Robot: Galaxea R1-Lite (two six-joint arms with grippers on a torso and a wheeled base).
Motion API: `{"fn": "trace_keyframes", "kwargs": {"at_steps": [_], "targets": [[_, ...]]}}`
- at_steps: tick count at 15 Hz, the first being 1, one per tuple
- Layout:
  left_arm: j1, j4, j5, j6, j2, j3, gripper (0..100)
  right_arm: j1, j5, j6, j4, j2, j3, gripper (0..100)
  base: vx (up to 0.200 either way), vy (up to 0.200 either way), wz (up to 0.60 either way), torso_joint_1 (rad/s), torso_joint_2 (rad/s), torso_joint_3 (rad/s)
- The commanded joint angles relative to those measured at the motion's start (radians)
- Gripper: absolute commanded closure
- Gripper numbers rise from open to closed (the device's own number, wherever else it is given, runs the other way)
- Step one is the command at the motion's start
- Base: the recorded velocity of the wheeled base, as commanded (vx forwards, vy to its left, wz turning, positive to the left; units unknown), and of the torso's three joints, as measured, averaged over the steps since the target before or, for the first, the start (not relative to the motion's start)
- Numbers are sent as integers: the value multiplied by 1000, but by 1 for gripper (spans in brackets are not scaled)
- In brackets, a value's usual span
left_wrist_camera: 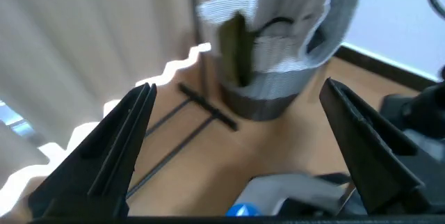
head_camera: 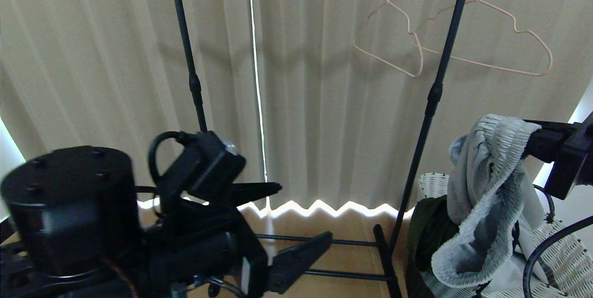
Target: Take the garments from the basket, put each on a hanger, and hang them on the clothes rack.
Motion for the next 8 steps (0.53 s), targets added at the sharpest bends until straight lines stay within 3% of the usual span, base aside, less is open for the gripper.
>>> {"fn": "trace_keyframes", "kwargs": {"at_steps": [1, 5, 6, 8], "targets": [[-95, -55, 20, -23, 218, -72, 0, 2, 6, 0, 1, -13, -4, 100, 0, 0, 0, 0, 0, 0], [-182, -55, 23, -92, 351, -215, 0, 22, 34, 64, -22, -22, -19, 100, 0, 0, 0, 0, 0, 0], [-220, -55, 74, -160, 406, -288, 0, 53, 37, 84, -38, -33, -19, 100, 0, 0, 0, 0, 0, 0], [-230, -55, 149, -170, 466, -337, 0, 61, 39, 86, -39, -40, -19, 100, 0, 0, 0, 0, 0, 0]]}}
